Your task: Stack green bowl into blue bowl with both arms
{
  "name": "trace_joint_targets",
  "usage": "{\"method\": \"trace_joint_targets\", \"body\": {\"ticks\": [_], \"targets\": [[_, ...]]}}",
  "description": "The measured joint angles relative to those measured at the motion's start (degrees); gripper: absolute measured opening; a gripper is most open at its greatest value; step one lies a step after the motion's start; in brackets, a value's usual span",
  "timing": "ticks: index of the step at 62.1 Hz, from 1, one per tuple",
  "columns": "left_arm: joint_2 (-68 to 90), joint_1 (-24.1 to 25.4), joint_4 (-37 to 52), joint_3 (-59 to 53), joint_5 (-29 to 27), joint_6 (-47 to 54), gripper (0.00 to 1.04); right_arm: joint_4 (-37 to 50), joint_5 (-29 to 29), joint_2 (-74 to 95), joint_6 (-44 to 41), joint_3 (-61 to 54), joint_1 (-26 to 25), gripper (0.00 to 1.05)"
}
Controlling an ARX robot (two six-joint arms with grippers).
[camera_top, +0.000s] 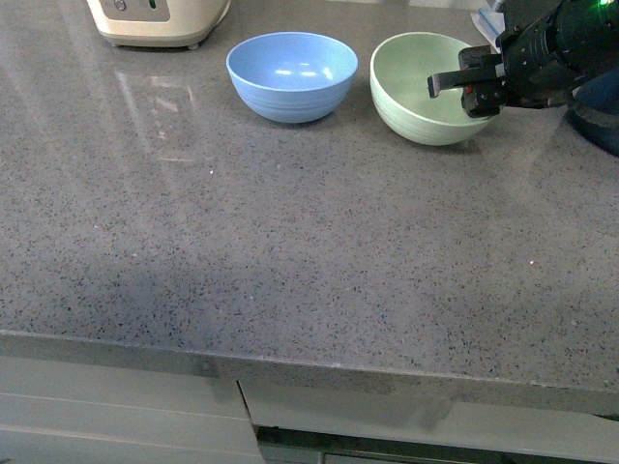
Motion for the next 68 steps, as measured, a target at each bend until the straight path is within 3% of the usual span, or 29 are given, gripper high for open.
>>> {"method": "trace_joint_targets", "body": {"ticks": [7,15,68], "targets": [[0.0,0.0,0.0,0.0,0.0,0.0,0.98,0.3,-0.2,0.0,0.2,0.4,-0.2,0.11],[0.0,0.0,0.0,0.0,0.0,0.0,0.98,0.1,-0.7,-0.6,0.6,1.8,-0.2,0.02],[0.0,0.0,0.0,0.0,0.0,0.0,0.98,-11.7,-3.4,-4.2,-3.9,15.6,-0.4,0.02]]}}
